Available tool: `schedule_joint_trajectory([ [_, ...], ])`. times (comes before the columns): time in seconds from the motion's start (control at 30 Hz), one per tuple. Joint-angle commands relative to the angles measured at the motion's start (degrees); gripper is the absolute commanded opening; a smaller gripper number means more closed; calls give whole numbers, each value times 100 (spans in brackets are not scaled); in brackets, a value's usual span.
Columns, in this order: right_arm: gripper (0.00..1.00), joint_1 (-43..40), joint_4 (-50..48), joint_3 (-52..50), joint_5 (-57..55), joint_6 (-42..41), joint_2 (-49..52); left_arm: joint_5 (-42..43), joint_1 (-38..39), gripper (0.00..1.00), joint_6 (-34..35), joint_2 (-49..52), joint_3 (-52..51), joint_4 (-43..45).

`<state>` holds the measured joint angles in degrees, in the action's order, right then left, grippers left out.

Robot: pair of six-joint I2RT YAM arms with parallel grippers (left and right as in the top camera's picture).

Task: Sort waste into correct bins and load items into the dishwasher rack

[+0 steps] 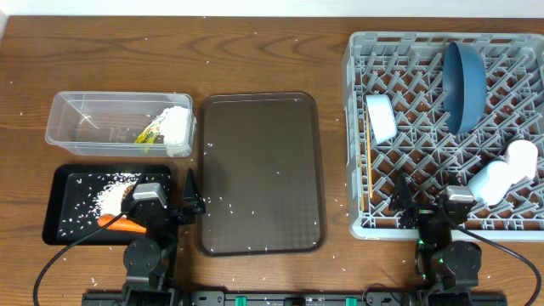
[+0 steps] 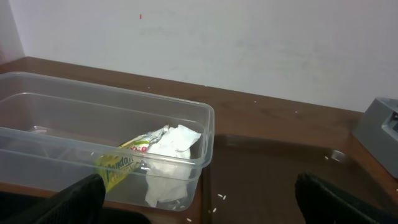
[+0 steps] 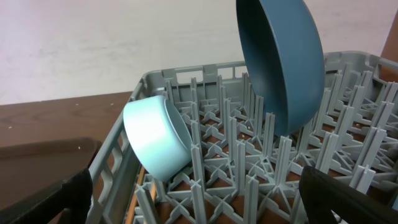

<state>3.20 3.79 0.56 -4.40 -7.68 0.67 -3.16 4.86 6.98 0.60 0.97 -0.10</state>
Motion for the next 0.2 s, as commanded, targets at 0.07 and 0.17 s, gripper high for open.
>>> schedule_joint_trajectory([
  [0.07, 99, -20, 2, -26, 37, -42, -35, -7, -35, 98, -96, -35, -74, -33],
  [0.17, 99, -20, 2, -26, 35, -42, -35, -7, -35, 98, -96, -35, -74, -33],
])
